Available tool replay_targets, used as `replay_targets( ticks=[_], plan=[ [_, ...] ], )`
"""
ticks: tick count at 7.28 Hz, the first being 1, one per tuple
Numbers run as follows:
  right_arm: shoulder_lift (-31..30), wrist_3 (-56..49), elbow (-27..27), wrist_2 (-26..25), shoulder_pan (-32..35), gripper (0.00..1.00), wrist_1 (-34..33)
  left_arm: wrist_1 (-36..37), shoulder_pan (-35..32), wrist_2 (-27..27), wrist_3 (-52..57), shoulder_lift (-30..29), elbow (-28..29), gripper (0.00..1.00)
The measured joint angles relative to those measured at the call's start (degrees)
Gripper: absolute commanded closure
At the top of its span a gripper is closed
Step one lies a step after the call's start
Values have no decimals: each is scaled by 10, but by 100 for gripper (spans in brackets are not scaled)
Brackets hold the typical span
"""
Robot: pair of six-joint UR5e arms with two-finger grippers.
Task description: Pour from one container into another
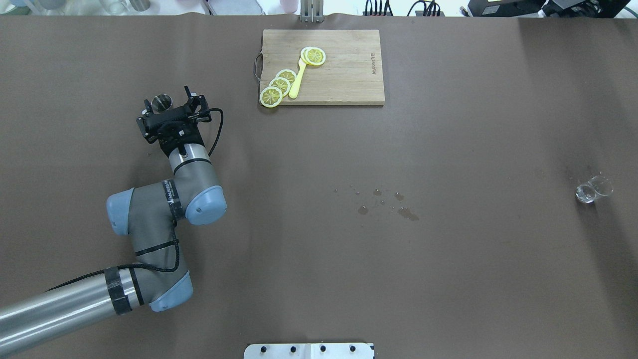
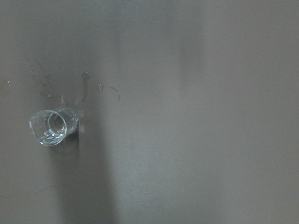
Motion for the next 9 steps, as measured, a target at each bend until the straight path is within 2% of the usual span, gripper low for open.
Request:
replay_targets(
  ticks=[3,5,7,9],
  plan=[
    [-4,2,-3,-4,0,0,4,0,-2,-12,65,37,-75,3],
    [-4,2,-3,-3,0,0,5,1,-2,-38,134,49,-122,3],
    [-3,2,-3,-3,0,0,5,1,-1,-106,246,55,-186,3],
    [-1,1,-1,-2,0,0,5,-1,0,-212,367,49,-234,3]
  ],
)
